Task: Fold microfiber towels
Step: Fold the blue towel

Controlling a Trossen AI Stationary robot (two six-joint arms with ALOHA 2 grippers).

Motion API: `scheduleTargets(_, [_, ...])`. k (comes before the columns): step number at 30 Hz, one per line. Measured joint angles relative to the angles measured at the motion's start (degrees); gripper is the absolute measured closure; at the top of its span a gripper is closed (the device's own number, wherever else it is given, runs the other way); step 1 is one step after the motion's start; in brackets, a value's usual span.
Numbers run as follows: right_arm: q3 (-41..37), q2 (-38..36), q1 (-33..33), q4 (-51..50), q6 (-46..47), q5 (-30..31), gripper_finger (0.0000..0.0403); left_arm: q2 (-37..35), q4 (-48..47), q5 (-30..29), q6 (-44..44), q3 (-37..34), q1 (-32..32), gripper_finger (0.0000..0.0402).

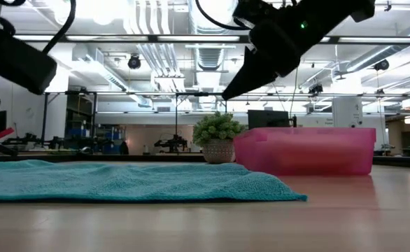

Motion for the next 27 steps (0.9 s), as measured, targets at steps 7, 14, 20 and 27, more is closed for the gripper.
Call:
scheduleTargets(7, [4.2, 1.5, 3.7, -0.2, -0.6, -15.0, 0.0374, -0.2, 0.0, -4.7, 2.4, 3.3, -0.4, 0.0268])
scheduleTargets(14, [9.8, 8.7, 8.8, -0.8, 0.6, -14.8, 0.0374, 0.7, -0.3, -10.3, 1.8, 3.3, -1.2, 0.0268])
scheduleTargets(20, [15.9, 14.4, 10.3, -9.5, 5.7, -15.0, 0.0338, 3.0, -1.4, -11.1, 1.7, 3.3, -1.4, 0.0268])
scheduleTargets(27, [19.9, 18.9, 12.4, -12.6, 9.1, -14.7, 0.0274, 4.0, -1.4, -9.4, 1.6, 3.3, -2.2, 0.0268])
